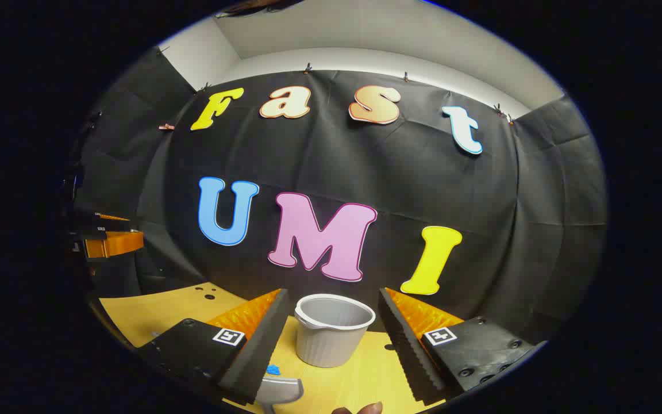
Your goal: Pick up the small broom and dustpan from the desktop, sweep the trash into the dustpan with the broom, and then empty the trash into the garbage bin.
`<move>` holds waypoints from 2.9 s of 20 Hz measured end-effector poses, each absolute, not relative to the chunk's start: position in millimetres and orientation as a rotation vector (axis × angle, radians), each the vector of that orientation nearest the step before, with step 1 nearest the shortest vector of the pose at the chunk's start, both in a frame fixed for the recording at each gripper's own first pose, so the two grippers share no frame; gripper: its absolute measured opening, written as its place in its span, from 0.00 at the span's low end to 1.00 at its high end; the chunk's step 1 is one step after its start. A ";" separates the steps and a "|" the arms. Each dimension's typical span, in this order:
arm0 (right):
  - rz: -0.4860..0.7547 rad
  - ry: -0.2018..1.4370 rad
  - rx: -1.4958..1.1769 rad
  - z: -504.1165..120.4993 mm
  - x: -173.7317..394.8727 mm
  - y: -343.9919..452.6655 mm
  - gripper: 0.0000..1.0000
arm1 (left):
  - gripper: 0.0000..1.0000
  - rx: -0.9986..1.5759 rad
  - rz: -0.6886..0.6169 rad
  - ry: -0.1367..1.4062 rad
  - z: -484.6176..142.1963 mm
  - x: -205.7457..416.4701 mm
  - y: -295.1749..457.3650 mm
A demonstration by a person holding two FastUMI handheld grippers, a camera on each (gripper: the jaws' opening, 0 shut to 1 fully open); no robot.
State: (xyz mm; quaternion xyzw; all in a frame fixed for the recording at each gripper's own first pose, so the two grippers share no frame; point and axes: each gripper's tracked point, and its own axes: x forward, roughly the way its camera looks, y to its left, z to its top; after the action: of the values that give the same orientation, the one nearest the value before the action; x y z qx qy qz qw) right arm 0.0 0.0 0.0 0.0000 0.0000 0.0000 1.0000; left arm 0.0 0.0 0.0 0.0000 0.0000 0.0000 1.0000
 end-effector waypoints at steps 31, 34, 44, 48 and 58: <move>0.291 1.022 -0.049 -282.4 -90.5 126.6 0.98 | 0.95 -0.069 -0.110 0.112 -88.0 35.0 53.3; 0.318 1.150 -0.062 -327.4 -96.1 129.3 0.97 | 0.95 -0.079 -0.093 0.133 -97.2 31.1 58.7; 0.304 1.370 -0.028 -416.2 -85.9 141.0 0.97 | 0.95 -0.070 -0.061 0.187 -119.2 24.2 73.0; 0.316 1.420 -0.044 -431.8 -81.4 147.9 0.96 | 0.95 -0.070 -0.069 0.205 -125.9 25.5 72.2; 0.370 1.524 -0.018 -444.8 -89.1 158.9 0.70 | 0.95 -0.076 -0.098 0.290 -157.2 30.9 69.0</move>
State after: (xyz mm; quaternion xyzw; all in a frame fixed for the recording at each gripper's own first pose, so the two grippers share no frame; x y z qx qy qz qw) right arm -89.1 158.9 -444.8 -0.0083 0.6862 0.1665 0.7081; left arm 30.9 69.0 -157.2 -0.0376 0.1444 -0.0486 0.9876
